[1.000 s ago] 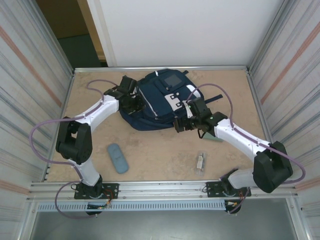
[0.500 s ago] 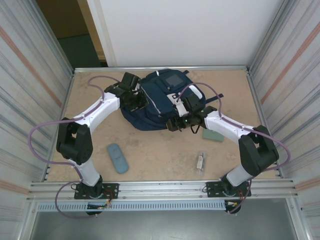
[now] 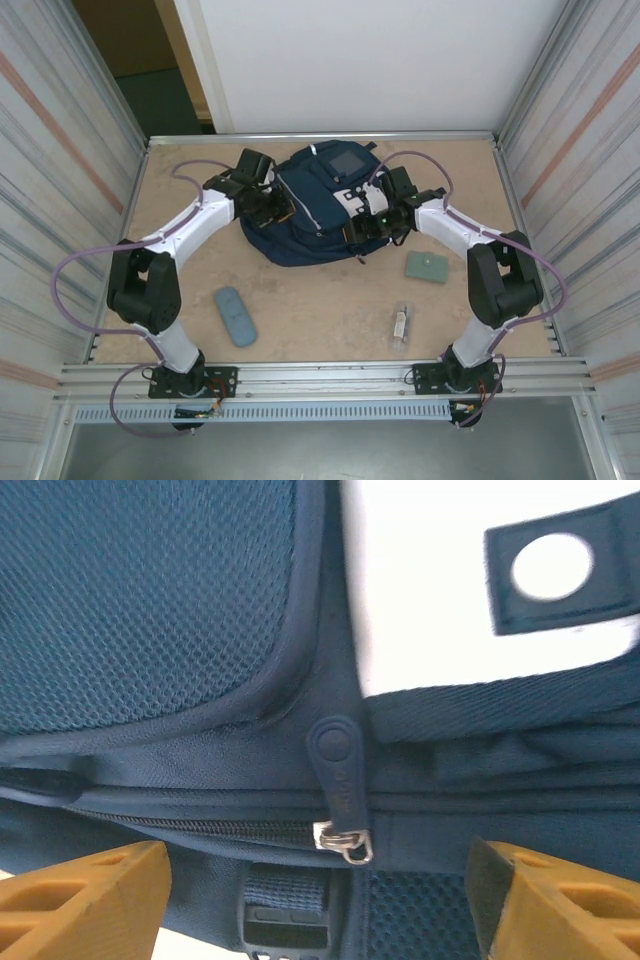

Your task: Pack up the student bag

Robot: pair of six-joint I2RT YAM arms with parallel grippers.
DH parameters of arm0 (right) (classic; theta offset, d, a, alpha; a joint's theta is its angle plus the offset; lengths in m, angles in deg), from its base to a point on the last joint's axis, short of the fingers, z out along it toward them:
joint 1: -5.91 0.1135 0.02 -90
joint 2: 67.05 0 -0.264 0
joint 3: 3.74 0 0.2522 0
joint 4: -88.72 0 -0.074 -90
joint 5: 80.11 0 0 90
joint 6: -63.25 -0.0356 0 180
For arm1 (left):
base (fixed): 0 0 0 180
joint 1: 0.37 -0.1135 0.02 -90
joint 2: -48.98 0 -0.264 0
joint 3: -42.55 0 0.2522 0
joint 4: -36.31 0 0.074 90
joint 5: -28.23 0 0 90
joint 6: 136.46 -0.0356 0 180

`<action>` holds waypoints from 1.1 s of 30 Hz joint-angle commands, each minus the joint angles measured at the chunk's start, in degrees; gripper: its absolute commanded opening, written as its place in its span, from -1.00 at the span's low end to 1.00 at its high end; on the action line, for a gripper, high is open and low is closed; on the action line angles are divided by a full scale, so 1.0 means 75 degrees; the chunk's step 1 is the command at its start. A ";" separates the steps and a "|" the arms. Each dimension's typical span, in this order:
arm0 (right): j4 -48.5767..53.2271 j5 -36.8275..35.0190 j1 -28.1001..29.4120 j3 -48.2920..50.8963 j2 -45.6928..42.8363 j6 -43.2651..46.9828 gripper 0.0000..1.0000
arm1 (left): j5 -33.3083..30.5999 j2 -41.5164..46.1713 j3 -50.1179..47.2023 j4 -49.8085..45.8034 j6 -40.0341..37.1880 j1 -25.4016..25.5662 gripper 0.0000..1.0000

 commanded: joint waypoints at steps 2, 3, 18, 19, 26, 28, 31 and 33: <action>0.0418 0.0184 0.0055 -0.0185 0.0080 0.0542 0.37 | 0.0657 0.0621 0.0431 0.0546 0.0112 -0.0019 -0.96; 0.0388 0.0236 0.0045 -0.0171 0.0039 0.0624 0.32 | 0.0664 0.0633 0.0444 0.0582 0.0129 -0.0040 -0.96; 0.0072 -0.0952 0.0075 -0.0696 0.0556 -0.0516 -0.25 | 0.1252 0.0835 -0.0277 0.0897 0.0254 -0.0049 -0.96; -0.0047 -0.1010 0.0104 -0.0684 0.0553 -0.0560 -0.26 | 0.1272 0.0835 -0.0278 0.0861 0.0232 -0.0052 -0.96; -0.0258 -0.0383 0.0081 -0.0998 0.0869 -0.0677 -0.22 | 0.1384 0.0923 -0.0633 0.1038 0.0343 -0.0052 -0.96; -0.0373 -0.0033 0.0056 -0.1003 0.0926 -0.0583 -0.22 | 0.1428 0.0897 -0.0662 0.1057 0.0349 -0.0052 -0.96; -0.0311 0.0260 -0.0005 -0.1070 0.0884 -0.0425 -0.36 | 0.1400 0.0906 -0.0812 0.1138 0.0381 -0.0048 -0.96; -0.0335 0.0220 -0.0040 -0.0989 0.0790 -0.0336 -0.44 | 0.1403 0.0883 -0.0850 0.1180 0.0387 -0.0053 -0.96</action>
